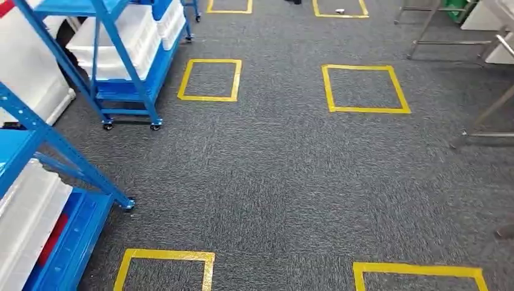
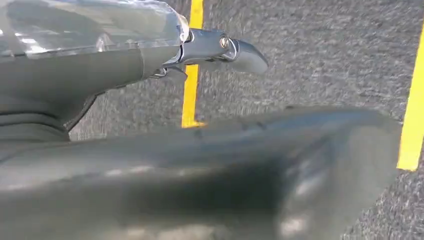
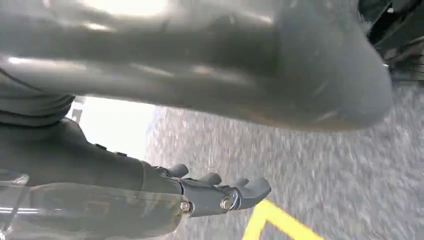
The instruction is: Take the parts from the cabinet and place them on the table.
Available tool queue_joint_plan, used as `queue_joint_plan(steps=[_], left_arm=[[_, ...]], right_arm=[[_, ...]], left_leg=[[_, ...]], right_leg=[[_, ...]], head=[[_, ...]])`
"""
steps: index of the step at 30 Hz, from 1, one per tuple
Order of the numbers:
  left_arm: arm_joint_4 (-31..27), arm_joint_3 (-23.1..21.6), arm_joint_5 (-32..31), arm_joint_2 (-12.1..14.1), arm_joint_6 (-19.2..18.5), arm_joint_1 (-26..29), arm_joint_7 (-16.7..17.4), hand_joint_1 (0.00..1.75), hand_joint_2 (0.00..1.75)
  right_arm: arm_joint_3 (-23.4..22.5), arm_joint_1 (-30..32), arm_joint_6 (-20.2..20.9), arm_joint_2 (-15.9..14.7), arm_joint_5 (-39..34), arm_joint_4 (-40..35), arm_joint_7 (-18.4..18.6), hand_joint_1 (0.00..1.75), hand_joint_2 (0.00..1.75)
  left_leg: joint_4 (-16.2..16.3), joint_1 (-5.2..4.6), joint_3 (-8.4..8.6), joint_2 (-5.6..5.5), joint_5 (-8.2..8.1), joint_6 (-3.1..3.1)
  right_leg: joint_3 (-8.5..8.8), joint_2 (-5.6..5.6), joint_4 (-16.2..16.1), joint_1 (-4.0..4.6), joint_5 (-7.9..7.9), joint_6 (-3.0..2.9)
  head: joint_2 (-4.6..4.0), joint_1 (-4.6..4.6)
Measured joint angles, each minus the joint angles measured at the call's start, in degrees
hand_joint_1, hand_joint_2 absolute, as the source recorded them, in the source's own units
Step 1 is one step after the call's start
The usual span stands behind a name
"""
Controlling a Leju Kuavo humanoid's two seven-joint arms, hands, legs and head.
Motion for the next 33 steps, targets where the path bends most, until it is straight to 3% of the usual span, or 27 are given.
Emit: queue_joint_plan(steps=[1,2,3,5,6,7,8,10,11,12,13,14,15,16,17,21,22,23,24,26,27,28,30,31,32,33], left_arm=[[0.0,0.1,0.0,0.0,0.0,0.0,0.0,0.00,0.00],[0.0,0.2,0.0,0.0,0.0,-0.2,0.0,0.00,0.00],[0.0,0.2,0.0,0.0,-0.1,-0.2,-0.1,0.00,0.00],[0.0,0.3,0.0,-0.1,-0.2,0.0,-0.1,0.00,0.00],[0.0,0.3,0.0,-0.1,-0.2,0.1,-0.1,0.00,0.00],[0.0,0.3,0.0,-0.3,-0.3,0.1,-0.3,0.00,0.00],[0.0,0.3,0.2,-0.3,-0.3,-0.1,-0.5,0.00,0.00],[0.0,0.4,0.4,-0.5,-0.3,-0.3,-1.0,0.00,0.00],[0.0,0.5,0.5,-0.6,-0.3,-0.2,-1.2,0.00,0.00],[0.1,0.5,0.5,-0.7,-0.3,0.0,-1.3,0.00,0.00],[0.1,0.6,0.5,-0.7,-0.3,0.1,-1.4,0.00,0.00],[0.1,0.6,0.4,-0.7,-0.3,0.2,-1.3,0.00,0.00],[0.1,0.6,0.4,-0.7,-0.2,0.1,-1.2,0.00,0.00],[0.1,0.6,0.3,-0.7,0.0,0.1,-0.8,0.00,0.00],[0.1,0.6,0.3,-0.7,0.1,-0.2,-0.5,0.00,0.00],[0.1,0.7,0.5,-0.7,0.4,0.1,-0.1,0.00,0.00],[0.1,0.7,0.6,-0.9,0.5,0.2,0.0,0.00,0.00],[0.1,0.8,0.6,-1.0,0.6,0.1,0.2,0.00,0.00],[0.1,0.8,0.7,-1.0,0.6,-0.1,0.2,0.00,0.00],[0.1,0.8,1.0,-1.2,0.6,-0.1,0.1,0.00,0.00],[0.1,0.9,1.2,-1.2,0.6,0.0,0.0,0.00,0.00],[0.1,0.9,1.2,-1.3,0.6,0.1,-0.1,0.00,0.00],[0.1,0.9,1.3,-1.5,0.6,0.1,-0.2,0.00,0.00],[0.1,0.9,1.3,-1.5,0.6,0.1,-0.2,0.00,0.00],[0.1,0.9,1.4,-1.5,0.5,0.0,-0.2,0.00,0.00],[0.1,1.0,1.4,-1.5,0.6,-0.1,-0.1,0.00,0.00]], right_arm=[[0.0,0.2,0.0,0.0,0.0,0.0,0.0,0.00,0.00],[0.0,0.1,0.0,0.0,0.0,0.0,-0.1,0.00,0.00],[0.0,-0.1,-0.1,0.0,-0.1,0.0,-0.3,0.00,0.00],[0.0,-0.3,-0.2,-0.1,-0.2,0.0,-0.5,0.00,0.00],[0.0,-0.4,-0.2,-0.1,-0.3,0.0,-0.6,0.00,0.00],[0.0,-0.3,-0.3,-0.2,-0.3,0.0,-0.7,0.00,0.00],[0.0,-0.1,-0.7,-0.3,-0.3,0.0,-0.9,0.00,0.00],[0.0,0.1,-0.9,-0.4,-0.3,0.0,-1.3,0.00,0.00],[0.0,0.1,-0.9,-0.8,-0.3,0.0,-1.4,0.00,0.00],[-0.1,0.1,-0.9,-0.9,-0.4,0.0,-1.4,0.00,0.00],[-0.1,0.1,-0.7,-1.0,-0.5,0.0,-1.4,0.00,0.00],[-0.2,0.1,-0.7,-1.0,-0.7,0.0,-1.3,0.00,0.00],[-0.2,0.0,-0.7,-1.1,-0.8,0.0,-1.3,0.00,0.00],[-0.2,0.1,-0.7,-1.1,-0.9,0.0,-1.2,0.00,0.00],[-0.2,0.2,-0.4,-1.1,-0.9,0.0,-1.2,0.00,0.00],[-0.2,-0.6,-0.1,-1.1,-0.8,0.0,-1.4,0.00,0.00],[-0.2,-0.5,-0.1,-1.2,-0.7,0.0,-1.7,0.00,0.00],[-0.2,-0.3,-0.2,-1.1,-0.7,0.0,-2.0,0.00,0.00],[-0.2,-0.2,-0.2,-1.0,-0.6,0.0,-2.3,0.00,0.00],[-0.2,0.2,-0.3,-1.0,-0.3,0.0,-2.4,0.00,0.00],[-0.2,0.2,-0.3,-1.0,-0.1,0.0,-2.4,0.00,0.00],[-0.2,0.2,-0.2,-1.0,0.0,0.0,-2.3,0.00,0.00],[-0.2,0.2,0.0,-1.0,0.1,0.0,-2.3,0.00,0.00],[-0.2,0.2,0.0,-1.0,0.1,0.0,-2.3,0.00,0.00],[-0.2,0.2,0.0,-1.0,0.2,0.0,-2.2,0.00,0.00],[-0.2,0.1,0.0,-1.0,0.2,0.1,-2.2,0.00,0.00]], left_leg=[[0.7,0.14,-0.51,-0.54,-0.42,-0.47],[1.8,-0.07,-1.04,-1.14,-0.83,-1.01],[1.5,-0.06,-1.30,-1.33,-0.69,-1.29],[1.1,0.31,-1.43,-2.26,-0.48,-2.00],[1.5,0.38,-1.42,-2.00,-0.73,-2.20],[2.8,0.17,-1.87,0.97,-1.66,-2.33],[6.1,0.18,-3.49,2.69,-3.70,-2.46],[14.9,0.29,-7.73,3.50,-7.75,-2.61],[18.5,0.29,-9.42,3.58,-8.80,-2.58],[19.3,0.28,-9.89,3.60,-8.37,-2.46],[17.3,0.24,-8.95,3.64,-6.69,-2.21],[13.3,0.16,-6.98,3.85,-4.39,-1.90],[7.7,-0.06,-4.17,4.74,-1.80,-1.44],[3.1,-0.51,-1.81,7.17,-0.29,-0.83],[1.8,-1.23,-1.40,8.43,-1.19,-0.58],[0.4,-1.44,-1.20,6.04,-0.46,0.79],[-0.5,-0.95,-0.25,5.59,0.23,0.91],[-0.8,-0.83,-0.11,5.08,0.45,1.25],[-0.8,-0.82,-0.23,4.51,0.55,1.39],[-0.7,-0.87,-0.23,3.21,0.50,1.45],[-0.7,-0.85,-0.22,2.54,0.48,1.41],[-0.5,-0.75,-0.18,1.78,0.41,1.30],[0.2,-0.45,-0.19,0.32,0.02,0.79],[0.9,-0.34,-0.44,-0.31,-0.41,0.38],[1.5,-0.53,-0.99,-0.66,-0.73,-0.05],[2.0,-0.58,-1.39,-1.31,-0.89,-0.33]], right_leg=[[1.18,3.01,-2.5,-0.52,-0.30,0.21],[0.88,3.14,-2.8,-0.08,-0.35,-0.49],[0.78,2.23,-2.5,0.05,-0.37,-0.98],[0.94,1.45,-2.6,0.45,-0.40,-1.83],[1.03,0.68,-3.0,0.17,-0.17,-2.37],[1.21,0.10,-3.2,0.28,-0.16,-2.73],[1.22,-0.65,-3.2,0.46,-0.21,-3.11],[1.17,-2.12,-3.2,0.89,-0.34,-3.34],[1.17,-2.80,-3.2,1.06,-0.42,-3.45],[1.23,-3.41,-3.2,1.21,-0.50,-3.52],[1.33,-3.98,-3.2,1.36,-0.60,-3.54],[1.49,-4.55,-3.2,1.46,-0.71,-3.53],[1.75,-5.14,-3.2,1.52,-0.85,-3.45],[1.96,-5.61,-3.2,1.54,-0.98,-3.35],[2.03,-6.21,-3.2,1.80,-1.18,-2.99],[2.93,-8.10,-3.9,1.50,-1.22,-1.86],[2.99,-5.81,-3.1,1.27,-1.74,-1.59],[1.83,-3.34,-0.8,1.28,-3.42,-1.54],[-0.25,-2.16,3.3,1.18,-5.64,-1.46],[-4.35,-1.49,11.2,1.05,-8.59,-1.12],[-5.38,-1.45,12.6,1.03,-8.35,-0.98],[-5.12,-1.44,11.3,0.88,-6.65,-0.81],[-1.65,-0.85,2.8,0.33,-1.05,-0.42],[0.25,0.96,-1.8,-0.09,0.85,-0.15],[0.34,3.12,-2.0,0.00,-0.46,-0.12],[0.18,2.49,-2.2,0.02,-0.09,-0.91]], head=[[0.00,0.02],[0.00,0.00],[0.00,-0.02],[0.00,-0.02],[0.00,-0.02],[0.00,-0.04],[0.00,-0.04],[0.00,-0.04],[0.00,-0.04],[0.00,-0.04],[0.00,-0.04],[0.00,-0.04],[0.00,-0.04],[0.00,-0.04],[0.00,-0.04],[0.00,-0.04],[0.00,0.00],[0.00,-0.02],[0.00,-0.02],[0.00,-0.02],[0.00,-0.02],[0.00,-0.02],[0.00,-0.02],[0.00,-0.02],[0.00,0.00],[0.00,-0.04]])
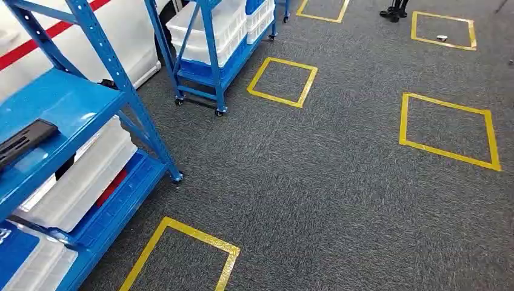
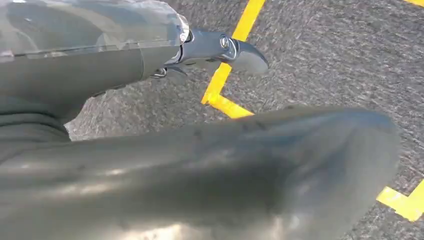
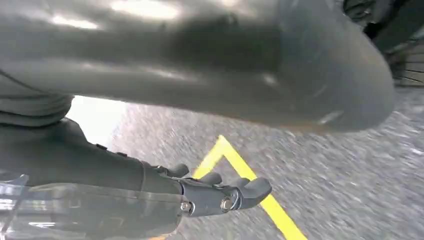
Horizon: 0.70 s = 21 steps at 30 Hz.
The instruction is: Take the parts from the cabinet and place them on the table.
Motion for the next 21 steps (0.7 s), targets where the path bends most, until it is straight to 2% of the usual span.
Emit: queue_joint_plan(steps=[3,4,5,6,7,8,9,10,11,12,13,14,15,18,19,20,21], left_arm=[[0.0,0.2,0.0,0.0,0.0,0.1,0.0,0.00,0.00],[0.0,0.2,0.0,0.1,0.0,0.2,0.0,0.00,0.00],[0.0,0.2,0.0,0.0,0.0,0.2,0.0,0.00,0.00],[0.0,0.2,0.0,0.0,0.0,0.1,-0.1,0.00,0.00],[0.0,0.2,-0.1,0.0,0.0,-0.1,-0.2,0.00,0.00],[0.0,0.2,-0.2,0.0,-0.1,-0.1,-0.3,0.00,0.00],[0.0,0.2,-0.2,0.0,-0.1,0.0,-0.3,0.00,0.00],[0.0,0.2,-0.2,0.0,-0.1,0.1,-0.3,0.00,0.00],[0.0,0.2,-0.2,0.0,-0.1,0.1,-0.3,0.00,0.00],[0.0,0.2,-0.2,0.0,-0.1,0.1,-0.3,0.00,0.00],[0.0,0.2,-0.2,0.0,-0.2,0.1,-0.3,0.00,0.00],[0.0,0.2,-0.2,0.1,-0.1,-0.1,-0.3,0.00,0.00],[0.0,0.2,-0.2,0.1,-0.2,-0.3,-0.4,0.00,0.00],[0.0,0.2,-0.2,0.3,-0.2,0.0,-0.4,0.00,0.00],[0.0,0.2,-0.2,0.3,-0.2,0.2,-0.5,0.00,0.00],[0.0,0.2,-0.2,0.3,-0.2,0.1,-0.6,0.00,0.00],[0.0,0.2,-0.2,0.3,-0.2,-0.1,-0.7,0.00,0.00]], right_arm=[[0.0,-0.2,0.0,0.0,0.0,0.0,0.1,0.00,0.00],[0.0,-0.2,0.0,0.0,0.0,0.0,0.1,0.00,0.00],[0.0,-0.2,0.0,0.0,0.1,0.0,0.0,0.00,0.00],[0.0,-0.1,0.0,-0.1,0.1,0.0,0.0,0.00,0.00],[0.0,0.0,0.0,-0.1,0.1,0.0,0.0,0.00,0.00],[0.0,0.1,0.0,-0.2,0.1,0.0,0.0,0.00,0.00],[0.0,0.0,0.0,-0.3,0.1,0.0,0.0,0.00,0.00],[0.0,0.0,0.0,-0.3,0.1,0.0,-0.1,0.00,0.00],[0.0,-0.1,0.0,-0.3,0.1,0.0,-0.2,0.00,0.00],[0.0,-0.1,0.0,-0.3,0.1,0.0,-0.2,0.00,0.00],[0.0,-0.2,0.0,-0.3,0.1,0.0,-0.2,0.00,0.00],[0.0,-0.1,0.0,-0.3,0.1,0.0,-0.3,0.00,0.00],[0.0,-0.1,0.0,-0.3,0.1,0.0,-0.3,0.00,0.00],[0.0,-0.6,0.0,-0.2,0.1,0.0,-0.3,0.00,0.00],[0.0,-0.7,-0.1,-0.3,0.1,0.0,-0.3,0.00,0.00],[0.0,-0.7,-0.1,-0.2,0.0,0.0,-0.2,0.00,0.00],[0.0,-0.7,-0.1,-0.1,0.0,0.0,-0.2,0.00,0.00]], left_leg=[[-0.3,0.33,-0.35,-1.31,0.24,-0.99],[0.2,0.42,-0.35,-0.21,-0.20,-1.23],[2.4,0.18,-1.28,2.26,-1.70,-1.44],[6.1,0.31,-3.19,3.54,-3.78,-1.61],[10.5,0.43,-5.39,4.27,-5.80,-1.73],[14.5,0.48,-7.39,4.54,-7.15,-1.77],[16.7,0.49,-8.57,4.66,-7.52,-1.72],[16.3,0.48,-8.43,4.72,-6.61,-1.59],[13.4,0.44,-7.02,4.84,-4.62,-1.34],[8.6,0.28,-4.59,5.36,-2.07,-0.97],[3.8,0.00,-2.02,6.56,0.09,-0.47],[0.6,-0.58,-0.55,9.41,0.06,0.03],[0.0,-1.16,-0.46,9.65,-0.14,0.41],[-0.6,-1.36,-0.45,7.71,0.04,1.13],[-1.8,-0.47,0.77,7.12,0.80,1.57],[-2.3,-0.55,1.01,6.70,0.99,1.72],[-2.3,-0.48,0.96,6.21,1.18,2.03]], right_leg=[[0.11,-1.57,-0.1,0.32,0.09,-1.21],[0.25,-2.30,-0.3,0.21,0.19,-1.66],[0.33,-2.79,-0.4,0.25,0.12,-2.01],[0.31,-3.43,-0.4,0.44,0.05,-2.24],[0.29,-4.12,-0.4,0.63,0.00,-2.33],[0.31,-4.91,-0.4,0.82,-0.10,-2.45],[0.32,-5.57,-0.4,0.96,-0.20,-2.52],[0.40,-6.19,-0.4,1.06,-0.27,-2.55],[0.53,-6.80,-0.4,1.15,-0.39,-2.55],[0.78,-7.40,-0.4,1.20,-0.52,-2.49],[1.07,-7.99,-0.4,1.23,-0.69,-2.38],[1.27,-8.50,-0.5,1.24,-0.85,-2.20],[1.32,-9.05,-0.4,1.41,-1.01,-1.81],[2.11,-10.72,-1.1,1.25,-1.07,-1.01],[2.39,-10.11,-0.9,1.28,-1.40,-0.58],[1.95,-7.21,0.4,1.10,-2.34,-0.46],[0.20,-5.35,3.7,1.05,-4.47,-0.45]], head=[[0.00,0.00],[0.00,0.00],[0.00,-0.02],[0.00,0.00],[0.00,0.00],[0.00,0.00],[0.00,0.00],[0.00,0.00],[0.00,0.00],[0.00,0.00],[0.00,0.00],[0.00,0.00],[0.00,0.00],[0.00,0.00],[0.00,0.00],[0.00,0.02],[0.00,0.02]])
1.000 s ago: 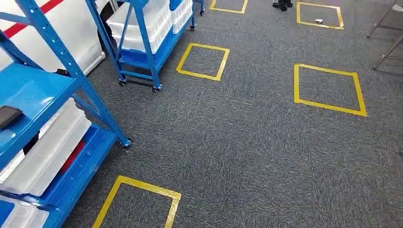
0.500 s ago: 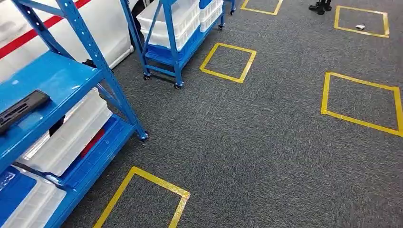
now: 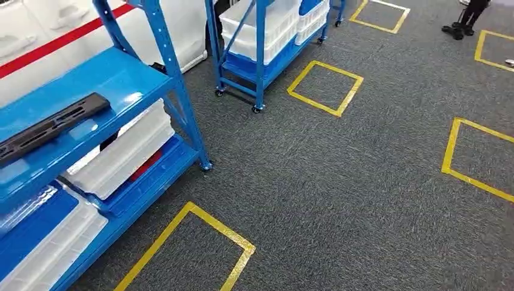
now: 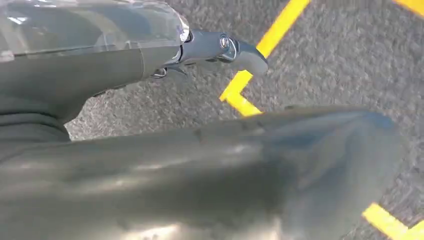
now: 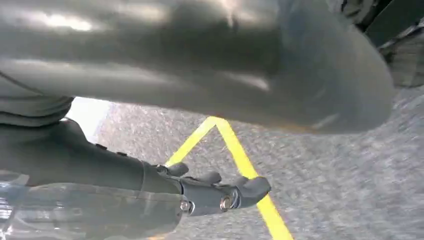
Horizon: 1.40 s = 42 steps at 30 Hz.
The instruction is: Take the parts from the cabinet and place them on the table.
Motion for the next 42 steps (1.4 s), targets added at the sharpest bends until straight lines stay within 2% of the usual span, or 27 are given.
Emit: queue_joint_plan(steps=[2,4,5,7,8,9,12,13,15,16,18,19,22,26,27,28,29,30,32,33,35,36,37,39,40,41,42], left_arm=[[0.0,0.0,0.0,0.0,-0.1,-0.3,-0.1,0.00,0.00],[0.0,0.0,-0.1,0.0,-0.2,-0.2,-0.2,0.00,0.00],[0.0,0.0,-0.1,0.0,-0.2,0.0,-0.2,0.00,0.00],[0.0,0.0,-0.1,0.0,-0.2,0.0,-0.2,0.00,0.00],[0.0,0.0,-0.2,-0.1,-0.3,0.1,-0.2,0.00,0.00],[0.0,0.0,-0.2,-0.1,-0.3,-0.1,-0.2,0.00,0.00],[0.0,0.0,-0.4,0.0,-0.4,0.1,-0.5,0.00,0.00],[0.0,0.0,-0.4,0.1,-0.4,0.2,-0.5,0.00,0.00],[0.0,0.0,-0.6,0.1,-0.5,0.1,-0.6,0.00,0.00],[0.0,-0.1,-0.6,0.1,-0.5,-0.1,-0.6,0.00,0.00],[0.0,-0.1,-0.6,0.1,-0.5,0.0,-0.6,0.00,0.00],[0.0,-0.1,-0.6,0.1,-0.5,0.1,-0.6,0.00,0.00],[0.0,-0.1,-0.6,0.1,-0.5,0.2,-0.7,0.00,0.00],[0.0,-0.1,-0.6,0.1,-0.5,0.2,-0.7,0.00,0.00],[0.0,-0.1,-0.6,0.1,-0.5,0.2,-0.7,0.00,0.00],[0.0,-0.1,-0.5,0.1,-0.5,0.1,-0.7,0.00,0.00],[0.0,-0.1,-0.5,0.1,-0.5,-0.1,-0.9,0.00,0.00],[0.0,-0.1,-0.1,0.2,-0.4,0.2,-1.0,0.00,0.00],[0.0,-0.1,-0.1,0.1,-0.3,0.1,-1.0,0.00,0.00],[0.0,-0.1,0.0,0.1,-0.3,-0.1,-0.9,0.00,0.00],[0.0,-0.1,0.0,0.1,-0.3,-0.2,-0.8,0.00,0.00],[0.0,-0.1,0.0,0.1,-0.3,-0.1,-0.7,0.00,0.00],[0.0,-0.1,0.0,0.1,-0.3,0.0,-0.7,0.00,0.00],[0.0,-0.1,0.0,0.1,-0.3,0.0,-0.6,0.00,0.00],[0.0,-0.1,0.0,0.1,-0.3,0.0,-0.6,0.00,0.00],[0.0,-0.1,0.0,0.1,-0.3,-0.1,-0.6,0.00,0.00],[0.0,-0.1,0.0,0.1,-0.3,-0.2,-0.7,0.00,0.00]], right_arm=[[0.0,0.3,-0.1,0.0,-0.1,0.0,0.2,0.00,0.00],[0.0,0.5,-0.1,0.0,-0.2,0.0,0.3,0.00,0.00],[0.0,0.5,-0.1,0.0,-0.2,0.0,0.3,0.00,0.00],[0.0,0.5,-0.1,0.0,-0.2,0.0,0.3,0.00,0.00],[0.0,0.6,-0.1,0.0,-0.2,0.0,0.3,0.00,0.00],[0.0,0.6,0.0,0.2,-0.2,0.0,0.4,0.00,0.00],[0.0,0.2,-0.1,0.2,-0.2,0.0,0.7,0.00,0.00],[0.0,0.1,-0.1,0.3,-0.2,0.0,0.6,0.00,0.00],[0.0,0.3,-0.1,0.4,-0.2,0.0,0.7,0.00,0.00],[0.0,0.4,-0.1,0.4,-0.2,0.0,0.7,0.00,0.00],[0.0,0.6,-0.1,0.4,-0.2,0.0,0.7,0.00,0.00],[0.0,0.6,-0.1,0.4,-0.2,0.0,0.6,0.00,0.00],[0.0,0.5,-0.1,0.4,-0.2,0.0,0.4,0.00,0.00],[0.0,0.5,-0.1,0.4,-0.2,0.0,0.4,0.00,0.00],[0.0,0.5,-0.1,0.5,-0.2,0.0,0.4,0.00,0.00],[0.0,0.6,-0.1,0.5,-0.2,0.0,0.3,0.00,0.00],[0.0,0.6,-0.1,0.7,-0.2,0.0,0.3,0.00,0.00],[0.0,-0.1,-0.1,0.9,0.0,0.0,0.3,0.00,0.00],[0.0,0.1,-0.1,0.9,0.0,0.0,0.2,0.00,0.00],[0.0,0.2,-0.1,1.0,0.1,0.0,0.2,0.00,0.00],[0.0,0.4,0.0,1.0,0.2,0.0,0.2,0.00,0.00],[0.0,0.5,0.0,1.0,0.2,0.0,0.2,0.00,0.00],[0.0,0.5,0.0,1.0,0.2,0.0,0.2,0.00,0.00],[0.0,0.4,0.0,0.9,0.4,0.0,0.2,0.00,0.00],[0.0,0.4,0.0,0.9,0.4,0.0,0.2,0.00,0.00],[0.0,0.5,0.0,0.9,0.4,0.0,0.2,0.00,0.00],[0.0,0.4,0.0,0.9,0.4,0.0,0.2,0.00,0.00]], left_leg=[[0.0,-0.01,-0.02,-1.31,-0.07,0.10],[0.2,0.01,0.06,-2.76,-0.18,0.02],[0.4,0.08,0.17,-3.48,-0.32,-0.12],[1.1,0.31,0.31,-4.93,-0.88,-0.62],[1.5,0.37,0.03,-5.47,-1.26,-0.99],[2.3,0.11,-0.36,-5.98,-1.60,-1.44],[1.6,0.38,-0.50,-7.18,-1.38,-2.33],[1.9,0.39,-0.47,-7.40,-1.64,-2.60],[5.9,0.28,-2.20,-3.14,-4.24,-3.16],[10.3,0.48,-4.49,-2.08,-6.43,-3.42],[18.5,0.80,-8.79,-1.47,-9.17,-3.75],[19.2,0.87,-9.37,-1.37,-8.64,-3.79],[10.9,0.84,-5.52,-0.74,-3.12,-3.40],[8.6,0.80,-4.39,-0.38,-1.98,-3.24],[3.7,0.54,-1.96,1.73,0.11,-2.66],[2.2,0.13,-1.33,3.85,-0.64,-2.33],[1.9,-0.30,-1.41,3.39,-0.69,-1.84],[0.8,-0.30,-1.09,1.40,-0.40,-0.84],[-0.2,0.31,-0.04,0.26,0.38,-0.41],[-0.2,0.34,-0.17,-0.32,0.42,-0.24],[-0.2,0.29,-0.18,-1.59,0.33,-0.10],[-0.1,0.29,-0.13,-2.42,0.30,-0.12],[-0.1,0.34,-0.02,-3.15,0.23,-0.22],[0.4,0.60,0.18,-4.67,-0.09,-0.64],[0.9,0.70,0.15,-5.35,-0.42,-0.95],[1.5,0.45,-0.26,-5.82,-0.80,-1.37],[1.8,0.46,-0.52,-6.30,-0.92,-1.66]], right_leg=[[-4.36,1.20,8.5,-0.11,-3.62,0.17],[-6.40,1.39,11.2,-0.14,-3.01,0.39],[-5.67,1.43,8.9,-0.25,-0.84,0.45],[-1.58,2.66,-1.0,-0.68,5.26,0.67],[-0.40,4.90,-3.3,-0.97,5.01,0.70],[-0.49,5.37,-4.0,-0.56,5.11,0.48],[-0.29,3.85,-3.9,-0.31,5.04,-0.63],[-0.15,3.13,-4.4,-0.78,5.26,-1.17],[0.18,1.99,-4.8,-0.61,5.20,-1.75],[0.18,1.32,-4.8,-0.44,5.13,-1.89],[0.23,-0.08,-4.7,-0.18,4.89,-2.12],[0.35,-0.68,-4.7,-0.14,4.74,-2.10],[1.05,-2.08,-4.7,-0.06,4.28,-1.94],[1.22,-2.34,-4.8,-0.05,4.18,-1.90],[1.60,-2.83,-4.8,0.01,3.97,-1.75],[1.71,-3.18,-4.8,0.04,3.86,-1.62],[1.79,-3.55,-4.8,0.20,3.68,-1.10],[2.87,-5.37,-5.5,0.21,3.45,-0.07],[1.74,-0.17,-2.5,-0.15,1.48,0.42],[-0.33,0.97,1.4,-0.15,-0.68,0.45],[-4.97,1.45,10.1,-0.20,-4.05,0.69],[-6.27,1.48,11.9,-0.20,-3.68,0.77],[-6.02,1.49,10.6,-0.29,-1.93,0.86],[-2.56,1.99,2.1,-0.64,3.80,1.02],[-0.53,3.22,-2.7,-0.85,6.20,1.09],[0.02,5.50,-4.2,-0.90,5.21,1.20],[-0.07,4.90,-4.3,-0.82,5.45,0.73]], head=[[0.00,0.00],[0.00,0.00],[0.00,0.00],[0.00,0.00],[0.00,0.00],[0.00,-0.02],[0.00,-0.04],[0.00,-0.04],[0.00,-0.07],[0.00,-0.07],[0.00,-0.07],[0.00,-0.07],[0.00,-0.07],[0.00,-0.07],[0.00,-0.07],[0.00,-0.07],[0.00,-0.07],[0.00,-0.07],[0.00,-0.05],[0.00,-0.02],[0.00,-0.02],[0.00,-0.02],[0.00,-0.02],[0.00,-0.02],[0.00,-0.02],[0.00,-0.02],[0.00,-0.04]])
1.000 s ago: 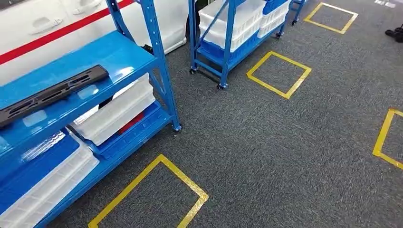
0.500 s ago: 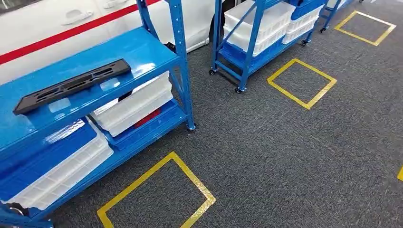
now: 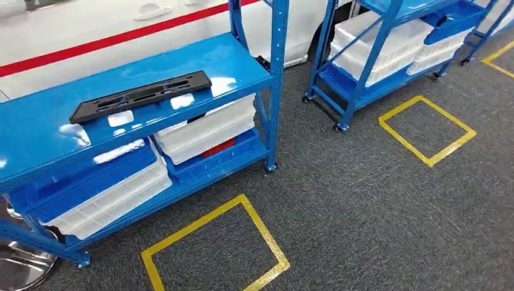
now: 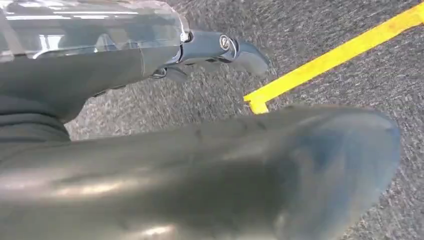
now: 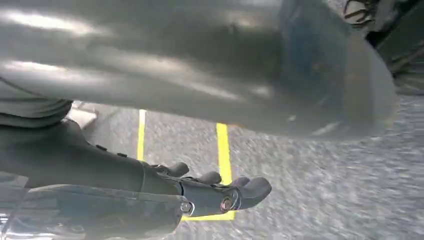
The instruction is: Take the parts from the cabinet and place them on the table.
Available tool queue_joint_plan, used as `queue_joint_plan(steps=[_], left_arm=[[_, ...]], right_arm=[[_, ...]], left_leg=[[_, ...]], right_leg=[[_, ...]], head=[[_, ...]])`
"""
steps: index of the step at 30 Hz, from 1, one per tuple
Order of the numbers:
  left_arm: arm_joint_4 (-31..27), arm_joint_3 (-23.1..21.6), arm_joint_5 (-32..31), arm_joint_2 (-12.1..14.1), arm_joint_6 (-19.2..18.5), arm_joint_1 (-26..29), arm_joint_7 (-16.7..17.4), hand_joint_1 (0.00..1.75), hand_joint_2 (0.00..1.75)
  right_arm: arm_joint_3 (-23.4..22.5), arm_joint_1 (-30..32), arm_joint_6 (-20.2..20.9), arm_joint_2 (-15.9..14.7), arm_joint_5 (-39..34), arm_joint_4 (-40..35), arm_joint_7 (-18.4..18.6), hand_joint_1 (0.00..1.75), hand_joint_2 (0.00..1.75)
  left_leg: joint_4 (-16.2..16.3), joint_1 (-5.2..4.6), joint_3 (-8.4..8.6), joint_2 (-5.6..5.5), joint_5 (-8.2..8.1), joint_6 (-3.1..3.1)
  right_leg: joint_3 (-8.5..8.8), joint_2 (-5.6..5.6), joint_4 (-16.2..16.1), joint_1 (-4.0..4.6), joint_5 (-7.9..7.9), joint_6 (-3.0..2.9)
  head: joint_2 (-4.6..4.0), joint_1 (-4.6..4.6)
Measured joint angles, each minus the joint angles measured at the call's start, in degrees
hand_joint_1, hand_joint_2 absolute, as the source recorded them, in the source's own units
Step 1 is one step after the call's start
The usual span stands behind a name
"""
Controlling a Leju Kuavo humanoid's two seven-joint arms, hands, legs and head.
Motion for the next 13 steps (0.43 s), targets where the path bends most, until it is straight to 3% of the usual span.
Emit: queue_joint_plan(steps=[3,4,5,6,8,9,10,11,12,13], left_arm=[[0.0,0.0,-0.1,0.0,0.0,0.3,-0.2,0.00,0.00],[0.0,0.0,-0.2,0.2,0.0,0.4,-0.2,0.00,0.00],[0.0,0.0,-0.2,0.1,0.0,0.3,-0.4,0.00,0.00],[0.0,0.0,-0.3,0.1,0.0,0.1,-0.4,0.00,0.00],[0.0,0.0,-0.4,0.1,-0.1,0.0,-0.4,0.00,0.00],[0.0,0.0,-0.5,0.1,-0.1,0.2,-0.4,0.00,0.00],[0.0,0.0,-0.5,0.1,-0.1,0.3,-0.4,0.00,0.00],[0.0,0.0,-0.6,0.1,-0.1,0.4,-0.4,0.00,0.00],[0.0,0.0,-0.6,0.1,-0.1,0.3,-0.5,0.00,0.00],[0.0,-0.1,-0.7,0.1,-0.1,0.3,-0.5,0.00,0.00]], right_arm=[[0.0,-0.5,-0.1,0.0,0.0,0.0,0.1,0.00,0.00],[0.0,-0.5,-0.1,0.2,0.0,0.0,0.1,0.00,0.00],[0.0,-0.3,-0.1,0.2,0.0,0.0,0.1,0.00,0.00],[0.0,-0.1,-0.2,0.2,-0.1,0.0,0.1,0.00,0.00],[0.0,0.1,-0.2,0.2,-0.1,0.0,0.0,0.00,0.00],[0.0,0.1,-0.2,0.2,-0.2,0.0,0.0,0.00,0.00],[0.0,0.1,-0.2,0.2,-0.2,0.0,-0.1,0.00,0.00],[0.0,0.0,-0.2,0.2,-0.2,0.0,-0.1,0.00,0.00],[0.0,0.0,-0.2,0.2,-0.2,0.0,-0.2,0.00,0.00],[0.0,0.0,-0.2,0.2,-0.2,0.0,-0.3,0.00,0.00]], left_leg=[[-0.4,0.32,-0.33,-1.17,0.14,-1.09],[0.1,0.37,-0.27,0.19,-0.27,-1.29],[2.0,0.09,-1.09,2.91,-1.54,-1.55],[6.2,0.30,-3.20,4.25,-3.92,-1.91],[15.2,0.68,-7.81,4.94,-7.63,-2.33],[17.6,0.77,-9.11,5.01,-7.86,-2.44],[17.0,0.80,-8.99,5.09,-6.69,-2.49],[13.8,0.80,-7.53,5.22,-4.39,-2.39],[8.6,0.77,-5.01,5.62,-1.57,-2.15],[3.1,0.58,-2.19,7.30,0.95,-1.61]], right_leg=[[0.20,-1.24,-0.3,0.28,0.04,-1.18],[0.43,-2.02,-0.7,0.00,0.24,-1.64],[0.60,-2.47,-0.9,-0.01,0.13,-1.99],[0.65,-3.29,-0.9,0.13,0.02,-2.19],[0.72,-4.73,-0.9,0.36,-0.20,-2.41],[0.78,-5.29,-0.9,0.41,-0.31,-2.41],[0.95,-5.89,-0.9,0.42,-0.44,-2.36],[1.18,-6.47,-0.9,0.42,-0.60,-2.28],[1.54,-7.07,-0.9,0.43,-0.82,-2.14],[1.94,-7.64,-0.9,0.47,-1.05,-2.01]], head=[[0.00,0.02],[0.00,0.02],[0.00,0.00],[0.00,0.00],[0.00,0.00],[0.00,0.00],[0.00,0.00],[0.00,0.00],[0.00,0.00],[0.00,0.00]])
